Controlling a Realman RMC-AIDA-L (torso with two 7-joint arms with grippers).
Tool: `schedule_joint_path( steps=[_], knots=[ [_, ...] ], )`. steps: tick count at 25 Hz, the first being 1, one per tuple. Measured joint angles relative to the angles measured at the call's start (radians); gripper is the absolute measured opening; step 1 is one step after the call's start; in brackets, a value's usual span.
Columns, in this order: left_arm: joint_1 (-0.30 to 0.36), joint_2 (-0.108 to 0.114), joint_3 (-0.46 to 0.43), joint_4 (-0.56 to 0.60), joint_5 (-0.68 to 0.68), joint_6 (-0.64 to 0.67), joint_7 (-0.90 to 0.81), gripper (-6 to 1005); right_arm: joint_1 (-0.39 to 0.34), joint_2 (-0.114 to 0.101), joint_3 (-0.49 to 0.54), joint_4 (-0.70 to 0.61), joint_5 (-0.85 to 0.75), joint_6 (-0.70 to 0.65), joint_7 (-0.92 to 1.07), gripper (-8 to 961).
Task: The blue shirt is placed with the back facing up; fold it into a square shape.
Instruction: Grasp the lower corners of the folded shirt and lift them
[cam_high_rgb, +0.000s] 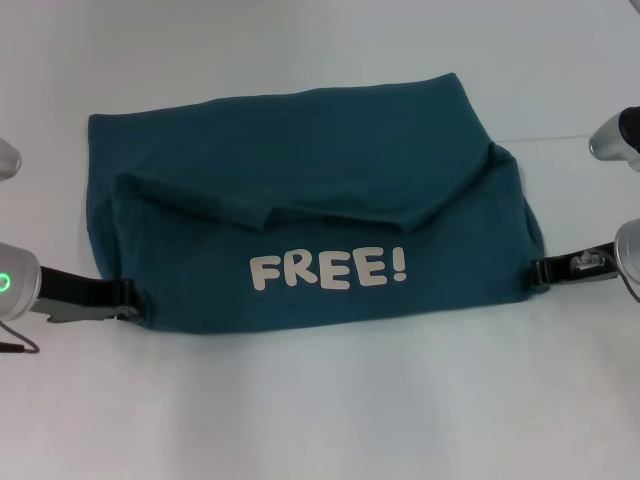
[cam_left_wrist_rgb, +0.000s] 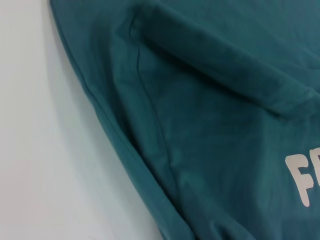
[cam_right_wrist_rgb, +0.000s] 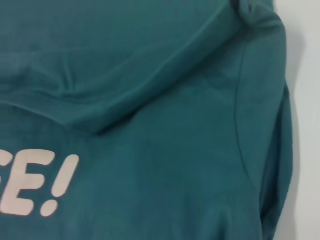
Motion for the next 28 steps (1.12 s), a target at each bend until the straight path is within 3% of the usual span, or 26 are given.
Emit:
schedule_joint_path(
  steps=[3,8,20,28],
  knots=[
    [0.003,0.002,-0.004,0.000,0.000,0.001,0.001,124,0.001,-0.003,0.001,-0.006,0.013,-0.014,-0.011,182],
    [0.006,0.016,-0.026,0.004,-0.007,0.058,0.018,127,0.002,-0.012,0.004,-0.033,0.013,-0.087,-0.039,121],
    [0.020,0.072,-0.122,0.054,0.011,0.422,0.066,134,-0.020,-0.010,0.000,-0.233,-0.013,-0.540,-0.149,112],
    [0.071,0.072,-0.144,0.098,0.057,0.580,0.091,139,-0.046,-0.004,-0.025,-0.270,-0.039,-0.724,-0.178,108]
  ],
)
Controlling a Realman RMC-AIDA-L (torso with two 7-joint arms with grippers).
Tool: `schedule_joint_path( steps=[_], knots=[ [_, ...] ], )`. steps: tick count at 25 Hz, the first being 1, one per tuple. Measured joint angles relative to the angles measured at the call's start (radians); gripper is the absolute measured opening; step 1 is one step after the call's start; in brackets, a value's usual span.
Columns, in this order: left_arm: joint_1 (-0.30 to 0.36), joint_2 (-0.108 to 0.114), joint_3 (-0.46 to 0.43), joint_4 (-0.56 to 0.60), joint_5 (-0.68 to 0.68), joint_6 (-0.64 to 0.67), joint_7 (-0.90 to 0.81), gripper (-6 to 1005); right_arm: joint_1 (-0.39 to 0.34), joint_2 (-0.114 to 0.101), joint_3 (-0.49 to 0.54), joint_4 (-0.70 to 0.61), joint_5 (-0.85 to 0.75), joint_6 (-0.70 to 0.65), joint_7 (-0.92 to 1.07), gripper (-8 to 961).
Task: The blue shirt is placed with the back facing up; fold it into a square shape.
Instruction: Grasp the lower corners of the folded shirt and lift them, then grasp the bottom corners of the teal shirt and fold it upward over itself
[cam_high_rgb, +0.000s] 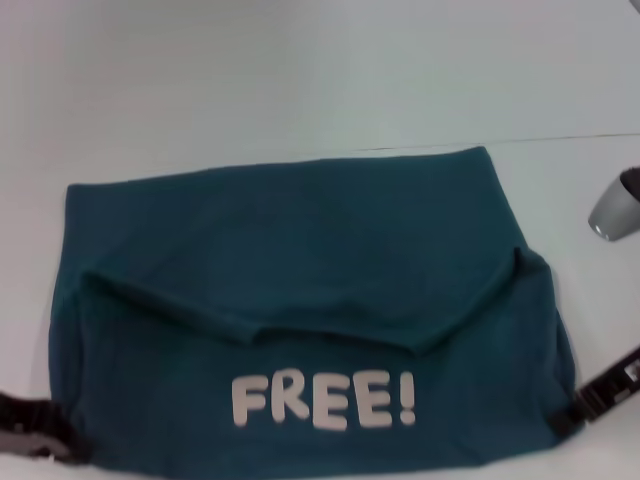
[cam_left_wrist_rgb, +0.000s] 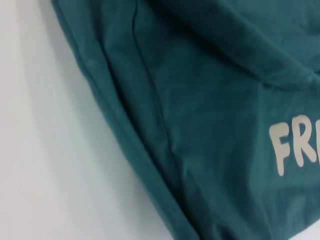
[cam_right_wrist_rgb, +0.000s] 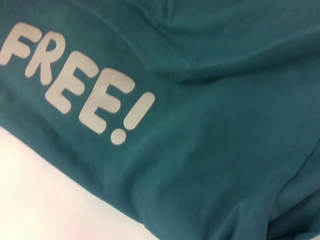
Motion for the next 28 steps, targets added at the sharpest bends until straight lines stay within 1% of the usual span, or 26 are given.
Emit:
schedule_joint_path(
  steps=[5,6,7,13,17,22,26,27,28],
  knots=[
    [0.027,-0.006,-0.003,0.000,0.008,0.078,0.029,142,-0.029,0.001,-0.012,-0.032,-0.002,-0.095,-0.031,106],
    [0.035,-0.006,-0.003,0.000,0.008,0.110,0.039,143,-0.040,0.001,-0.012,-0.042,-0.002,-0.129,-0.041,106],
    [0.035,-0.006,-0.003,0.000,0.008,0.110,0.039,143,-0.040,0.001,-0.012,-0.042,-0.002,-0.129,-0.041,106],
    [0.058,-0.010,-0.005,0.027,0.033,0.206,0.066,147,-0.081,0.004,-0.021,-0.085,0.008,-0.223,-0.066,106],
    [0.080,-0.017,-0.003,0.051,0.058,0.242,0.070,149,-0.108,0.004,-0.060,-0.087,0.003,-0.232,-0.064,106],
    [0.098,-0.025,0.007,0.044,0.076,0.249,0.083,152,-0.133,0.006,-0.107,-0.086,0.017,-0.235,-0.061,106],
    [0.100,-0.026,-0.010,0.026,0.060,0.250,0.105,155,-0.138,0.003,-0.096,-0.086,0.064,-0.234,-0.074,107],
    [0.096,-0.023,-0.040,0.007,0.032,0.250,0.118,155,-0.138,-0.004,-0.082,-0.092,0.083,-0.234,-0.077,107],
    [0.094,-0.021,-0.050,0.005,0.024,0.250,0.119,156,-0.137,-0.009,-0.068,-0.095,0.098,-0.234,-0.079,107]
  ],
)
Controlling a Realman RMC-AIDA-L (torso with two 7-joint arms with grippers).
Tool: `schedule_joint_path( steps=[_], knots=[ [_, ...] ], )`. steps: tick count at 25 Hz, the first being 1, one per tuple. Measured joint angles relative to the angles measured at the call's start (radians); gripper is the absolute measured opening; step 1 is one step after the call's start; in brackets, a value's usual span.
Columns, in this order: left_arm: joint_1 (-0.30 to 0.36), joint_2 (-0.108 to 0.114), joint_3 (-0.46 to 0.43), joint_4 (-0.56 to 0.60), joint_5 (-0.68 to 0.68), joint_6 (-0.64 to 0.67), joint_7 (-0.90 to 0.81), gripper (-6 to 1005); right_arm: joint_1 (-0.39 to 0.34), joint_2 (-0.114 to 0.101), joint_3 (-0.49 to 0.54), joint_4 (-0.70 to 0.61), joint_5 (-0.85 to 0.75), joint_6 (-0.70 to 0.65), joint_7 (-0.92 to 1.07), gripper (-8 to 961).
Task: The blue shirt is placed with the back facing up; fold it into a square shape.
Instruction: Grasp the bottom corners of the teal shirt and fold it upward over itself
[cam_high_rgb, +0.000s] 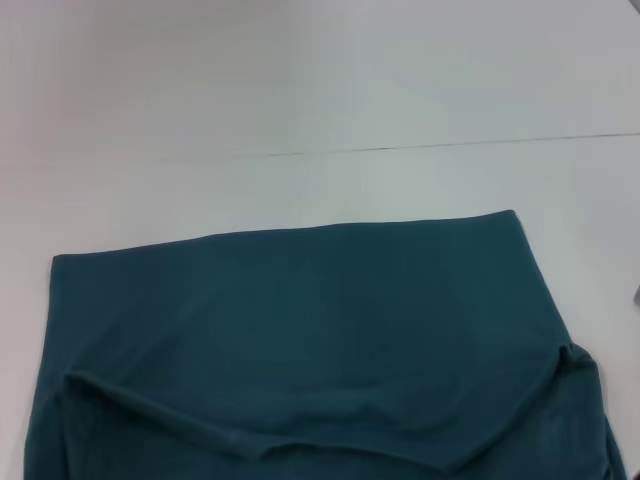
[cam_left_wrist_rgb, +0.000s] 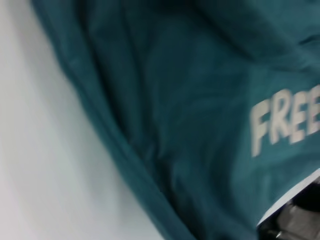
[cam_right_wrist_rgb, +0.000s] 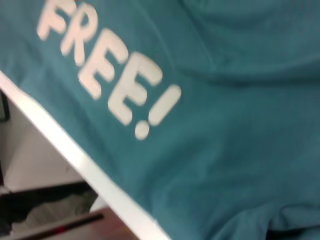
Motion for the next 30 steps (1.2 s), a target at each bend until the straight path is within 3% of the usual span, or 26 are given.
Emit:
schedule_joint_path(
  steps=[6,8,9,11,13,18,25,30],
  knots=[
    [-0.024,0.042,-0.146,-0.004,-0.110,0.003,0.008,160,0.038,-0.062,0.160,-0.004,0.061,0.005,-0.008,107],
    [-0.049,0.065,-0.235,-0.007,-0.146,-0.002,0.023,161,0.071,-0.096,0.248,0.014,0.103,0.007,-0.015,107],
    [-0.049,0.065,-0.235,-0.007,-0.146,-0.002,0.023,161,0.071,-0.096,0.248,0.014,0.103,0.007,-0.015,107],
    [-0.083,0.087,-0.306,-0.010,-0.182,-0.013,0.039,163,0.100,-0.109,0.301,0.026,0.117,0.016,-0.017,107],
    [-0.100,0.095,-0.331,-0.010,-0.206,-0.039,0.045,164,0.143,-0.116,0.357,0.038,0.117,0.049,-0.013,107],
    [-0.123,0.101,-0.339,-0.012,-0.269,-0.145,0.047,167,0.188,-0.115,0.376,0.040,0.116,0.123,0.013,106],
    [-0.154,0.090,-0.310,-0.027,-0.335,-0.348,0.075,171,0.233,-0.111,0.366,0.053,0.114,0.276,0.077,106],
    [-0.157,0.076,-0.220,-0.078,-0.353,-0.529,0.081,174,0.255,-0.105,0.314,0.111,0.088,0.434,0.097,107]
  ],
)
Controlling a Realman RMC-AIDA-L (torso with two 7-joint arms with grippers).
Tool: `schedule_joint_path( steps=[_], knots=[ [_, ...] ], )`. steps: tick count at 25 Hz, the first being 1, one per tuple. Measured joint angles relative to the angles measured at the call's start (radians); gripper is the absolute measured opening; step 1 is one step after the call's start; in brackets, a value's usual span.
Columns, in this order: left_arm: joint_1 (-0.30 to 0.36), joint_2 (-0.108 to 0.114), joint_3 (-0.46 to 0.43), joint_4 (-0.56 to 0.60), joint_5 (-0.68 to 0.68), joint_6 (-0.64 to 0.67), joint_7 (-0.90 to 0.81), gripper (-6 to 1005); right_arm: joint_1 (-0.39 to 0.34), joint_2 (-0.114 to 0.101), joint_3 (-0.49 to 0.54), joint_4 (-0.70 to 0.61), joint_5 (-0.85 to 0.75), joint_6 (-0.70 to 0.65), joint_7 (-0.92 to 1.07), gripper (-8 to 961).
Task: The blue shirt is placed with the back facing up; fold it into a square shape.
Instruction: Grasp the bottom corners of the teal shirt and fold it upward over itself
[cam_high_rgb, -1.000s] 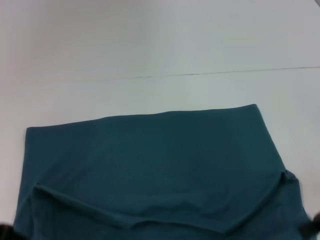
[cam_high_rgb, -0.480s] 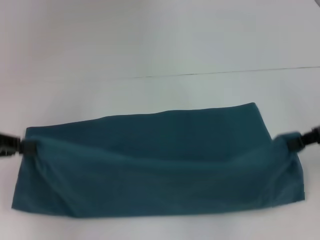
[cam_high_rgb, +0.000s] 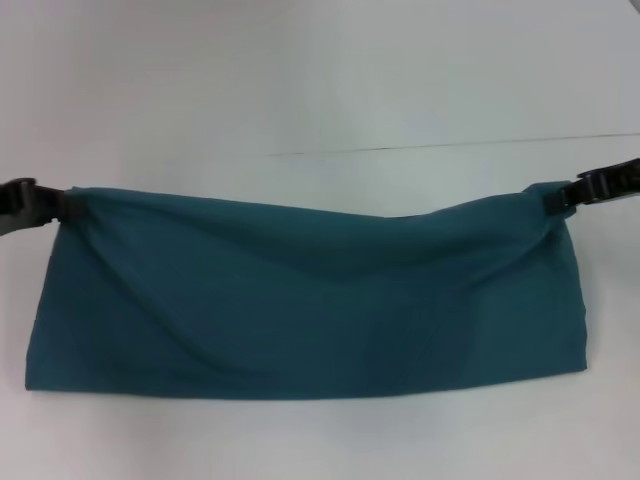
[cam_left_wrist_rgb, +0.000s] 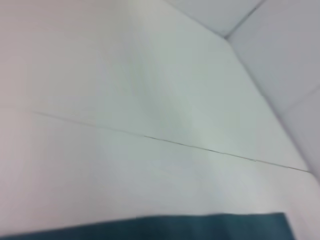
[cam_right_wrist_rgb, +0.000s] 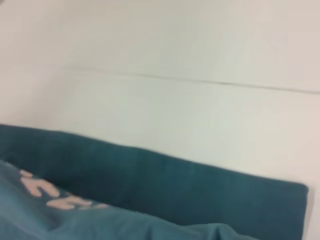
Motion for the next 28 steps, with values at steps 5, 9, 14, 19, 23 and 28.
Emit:
schedule_joint_path(
  steps=[5,9,14,19,23,28],
  knots=[
    [0.008,-0.032,0.122,-0.006,0.008,-0.181,0.000,177,0.020,0.022,-0.064,0.090,-0.044,0.186,0.006,107],
    [0.010,-0.044,0.205,-0.038,0.022,-0.298,-0.007,179,0.039,0.046,-0.101,0.150,-0.099,0.300,0.013,107],
    [0.010,-0.050,0.263,-0.078,0.024,-0.402,-0.009,182,0.050,0.069,-0.117,0.200,-0.131,0.402,0.014,106],
    [0.010,-0.056,0.276,-0.109,0.024,-0.471,-0.002,185,0.050,0.073,-0.117,0.224,-0.132,0.444,0.027,106],
    [0.010,-0.065,0.292,-0.125,0.024,-0.536,0.006,188,0.049,0.073,-0.117,0.250,-0.133,0.485,0.038,106],
    [0.011,-0.075,0.303,-0.134,0.024,-0.584,0.014,191,0.051,0.074,-0.119,0.268,-0.134,0.515,0.038,106]
  ],
)
